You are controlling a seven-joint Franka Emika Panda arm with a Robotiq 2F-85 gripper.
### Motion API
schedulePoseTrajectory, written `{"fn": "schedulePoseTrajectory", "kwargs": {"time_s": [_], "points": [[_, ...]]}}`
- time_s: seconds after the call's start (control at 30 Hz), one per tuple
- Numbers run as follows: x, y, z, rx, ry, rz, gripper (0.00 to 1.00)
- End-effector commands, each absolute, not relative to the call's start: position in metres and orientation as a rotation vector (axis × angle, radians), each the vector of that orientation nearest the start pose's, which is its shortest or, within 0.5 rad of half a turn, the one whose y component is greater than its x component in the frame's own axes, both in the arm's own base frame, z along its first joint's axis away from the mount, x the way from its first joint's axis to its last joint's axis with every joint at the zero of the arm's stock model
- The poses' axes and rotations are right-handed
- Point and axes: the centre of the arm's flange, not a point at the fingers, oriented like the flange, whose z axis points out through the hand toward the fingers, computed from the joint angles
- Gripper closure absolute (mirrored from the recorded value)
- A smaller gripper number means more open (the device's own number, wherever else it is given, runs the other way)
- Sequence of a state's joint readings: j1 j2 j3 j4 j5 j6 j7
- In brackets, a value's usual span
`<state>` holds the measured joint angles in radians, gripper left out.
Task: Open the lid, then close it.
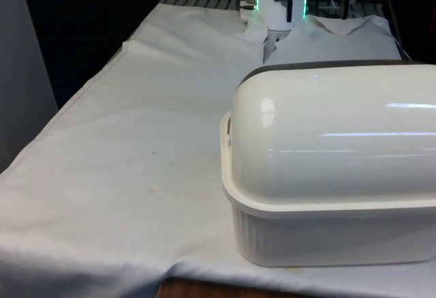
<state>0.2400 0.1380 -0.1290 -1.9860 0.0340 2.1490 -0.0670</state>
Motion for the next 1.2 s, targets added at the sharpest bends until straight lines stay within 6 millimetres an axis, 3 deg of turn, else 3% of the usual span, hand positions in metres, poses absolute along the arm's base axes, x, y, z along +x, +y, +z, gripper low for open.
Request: {"fn": "schedulePoseTrajectory", "kwargs": {"time_s": [0.0, 0.5, 1.17], "points": [[0.583, 0.068, 0.397, -3.134, -0.250, -0.067, 0.00], [0.582, 0.083, 0.360, -3.138, -0.266, -0.094, 0.00], [0.591, 0.089, 0.331, -3.111, -0.188, -0.186, 0.00]]}}
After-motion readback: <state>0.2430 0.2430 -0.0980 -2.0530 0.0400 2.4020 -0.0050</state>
